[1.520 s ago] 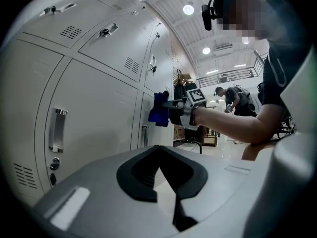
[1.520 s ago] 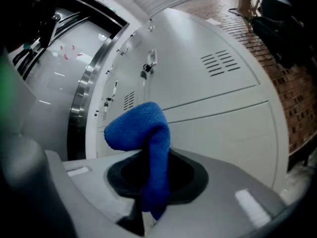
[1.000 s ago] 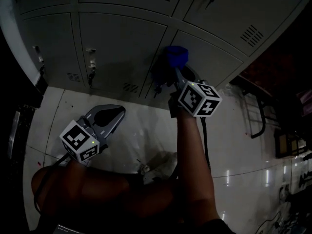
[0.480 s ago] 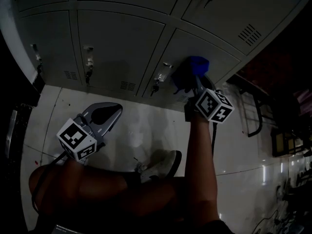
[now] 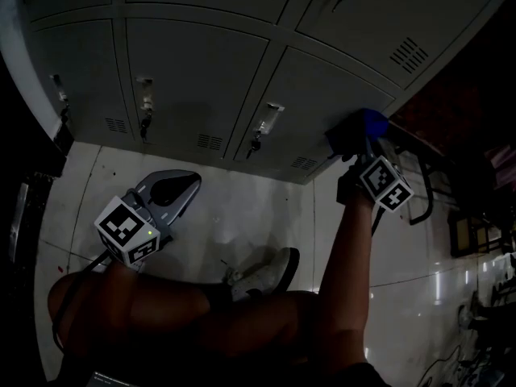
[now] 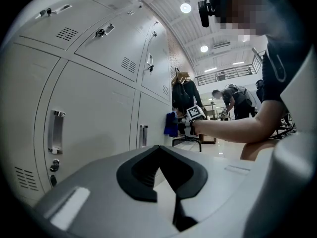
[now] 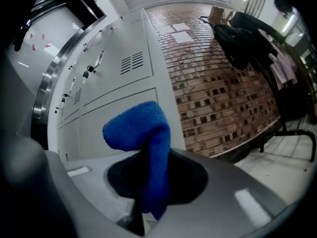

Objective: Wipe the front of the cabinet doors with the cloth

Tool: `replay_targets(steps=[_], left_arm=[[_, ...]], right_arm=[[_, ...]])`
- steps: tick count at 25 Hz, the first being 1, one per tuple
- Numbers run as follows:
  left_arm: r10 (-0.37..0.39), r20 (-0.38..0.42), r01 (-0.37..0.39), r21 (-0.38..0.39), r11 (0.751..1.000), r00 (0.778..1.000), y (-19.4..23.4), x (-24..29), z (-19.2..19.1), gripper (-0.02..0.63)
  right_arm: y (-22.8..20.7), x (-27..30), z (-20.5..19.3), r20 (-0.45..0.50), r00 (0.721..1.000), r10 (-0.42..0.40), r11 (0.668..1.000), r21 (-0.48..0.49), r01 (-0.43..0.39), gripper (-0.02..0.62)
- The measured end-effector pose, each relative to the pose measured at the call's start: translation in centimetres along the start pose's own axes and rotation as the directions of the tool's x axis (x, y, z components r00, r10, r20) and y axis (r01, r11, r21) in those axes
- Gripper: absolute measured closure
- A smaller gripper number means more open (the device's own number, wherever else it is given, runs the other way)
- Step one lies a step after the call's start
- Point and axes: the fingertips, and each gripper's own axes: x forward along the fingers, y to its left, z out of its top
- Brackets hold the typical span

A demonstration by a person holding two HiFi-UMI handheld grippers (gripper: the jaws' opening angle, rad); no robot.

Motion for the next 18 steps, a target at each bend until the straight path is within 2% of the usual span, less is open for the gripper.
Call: replay_targets(steps=[4, 7, 10, 13, 15, 18], left_arm=[[-0.001, -0.006, 0.001, 0.000, 1.000, 1.000, -0.1, 0.0, -0.2, 0.600], [0.000, -0.011, 0.000, 0.000, 1.000, 1.000, -0.1, 0.1, -0.3, 0.600], [0.000, -0.009, 0.000, 0.003, 1.000, 1.000, -0.1, 0.1, -0.1, 0.600], [0.001, -0.008, -0.001, -0.001, 1.000, 1.000, 0.0, 0.1, -0.2, 0.600], [0.002, -0.008, -0.002, -0.003, 1.000, 1.000, 0.0, 0.2, -0.2, 0.600], [0.002, -0.003, -0.002, -0.006, 1.000, 1.000, 0.0, 0.1, -0.1, 0.600]], right_arm=[[-1.7, -0.5, -0.1, 0.015, 1.000, -0.004, 0.999, 0.047, 0.003, 0.526], [-0.6, -0.5, 0.0, 0.028, 0.999, 0.028, 0.998, 0.047, -0.029, 0.526], [3.5, 0.3, 0.1, 0.047, 0.983, 0.178, 0.981, 0.069, -0.181, 0.526], [9.7, 1.4, -1.3, 0.019, 0.938, 0.345, 0.935, 0.083, -0.346, 0.526], [13.7, 2.1, -3.3, -0.028, 0.913, 0.406, 0.912, 0.068, -0.404, 0.526], [18.1, 3.0, -7.0, -0.127, 0.893, 0.432, 0.900, -0.006, -0.436, 0.526]])
